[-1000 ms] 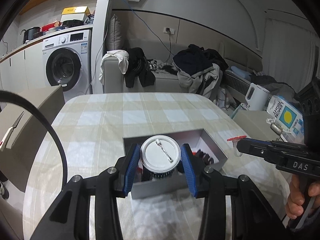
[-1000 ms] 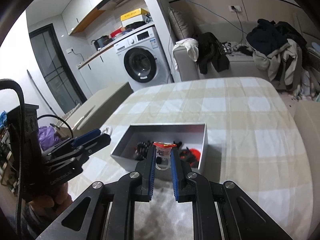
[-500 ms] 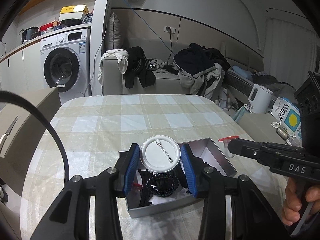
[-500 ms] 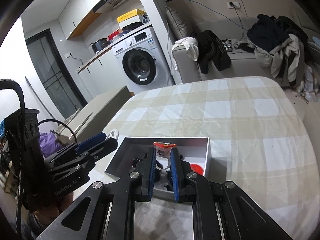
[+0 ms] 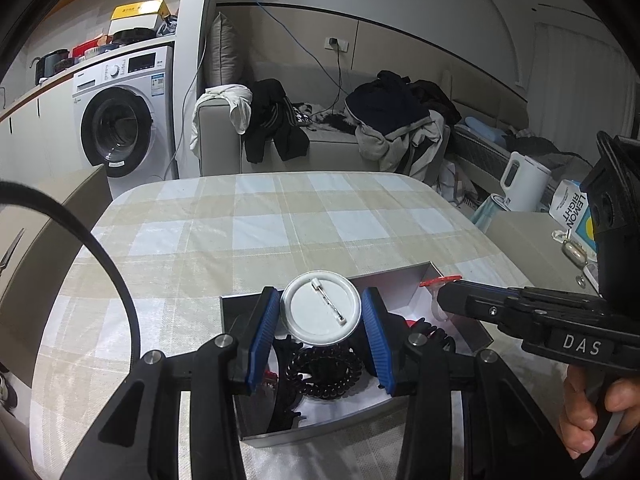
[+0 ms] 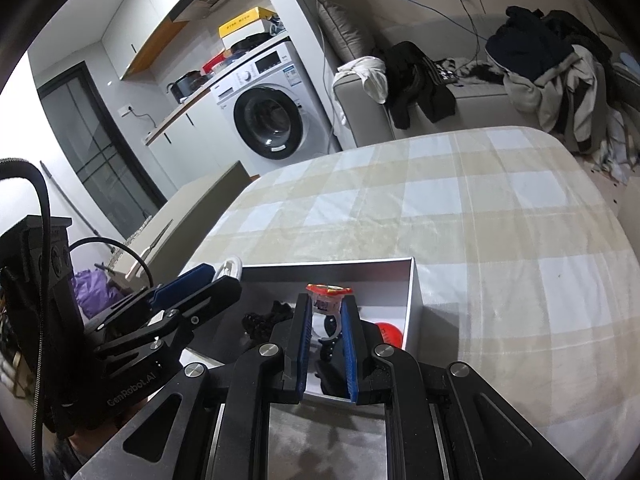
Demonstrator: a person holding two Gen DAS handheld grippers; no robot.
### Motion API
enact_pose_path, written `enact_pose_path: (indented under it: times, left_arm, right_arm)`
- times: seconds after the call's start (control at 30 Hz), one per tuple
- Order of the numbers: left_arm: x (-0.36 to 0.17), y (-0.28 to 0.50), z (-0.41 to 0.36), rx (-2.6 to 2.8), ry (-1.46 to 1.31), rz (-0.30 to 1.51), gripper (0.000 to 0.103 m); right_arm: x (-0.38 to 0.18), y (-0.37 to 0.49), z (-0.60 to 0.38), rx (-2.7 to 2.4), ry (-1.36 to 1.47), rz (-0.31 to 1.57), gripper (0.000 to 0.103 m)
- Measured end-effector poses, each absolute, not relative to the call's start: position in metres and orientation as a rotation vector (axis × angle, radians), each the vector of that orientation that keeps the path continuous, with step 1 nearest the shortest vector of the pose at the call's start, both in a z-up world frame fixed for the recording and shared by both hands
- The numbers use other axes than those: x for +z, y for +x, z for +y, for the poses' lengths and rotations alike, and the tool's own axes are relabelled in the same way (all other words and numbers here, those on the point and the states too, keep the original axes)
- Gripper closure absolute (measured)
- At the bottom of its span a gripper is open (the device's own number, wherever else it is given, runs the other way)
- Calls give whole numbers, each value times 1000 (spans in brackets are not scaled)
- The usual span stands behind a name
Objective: Organize jewelry
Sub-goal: 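Lower the white badge and red-tabbed ring into the grey box, then open both tools and lift them out of the box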
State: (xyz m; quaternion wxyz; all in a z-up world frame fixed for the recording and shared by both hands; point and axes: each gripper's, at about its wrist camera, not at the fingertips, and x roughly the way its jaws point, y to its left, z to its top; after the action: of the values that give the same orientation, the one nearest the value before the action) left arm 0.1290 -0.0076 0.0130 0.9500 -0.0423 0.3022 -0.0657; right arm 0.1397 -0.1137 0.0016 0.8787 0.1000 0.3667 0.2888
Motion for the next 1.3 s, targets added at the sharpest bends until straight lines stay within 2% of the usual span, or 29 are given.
enact_pose_path:
  times: [0.83,1.07,1.1,1.17,1.3]
  left_arm:
    - [3,142,-21,-161,-55,644,66]
    - [0,143,-20,-169,-69,657,66]
    - [1,143,-20,-171,-68,655,66]
    - [2,142,-22,-185,-65,653,66]
    - [3,140,-26,-209,-59,652,64]
  right_arm:
    - [-10,154,-112,594,227,793,89]
    - [-11,155,-113,593,241,802,86]
    - [-11,154,-114,587,239,801,84]
    - [-8,152,-117,576,237,790,72]
    - [-2,144,-127,564,247,760,64]
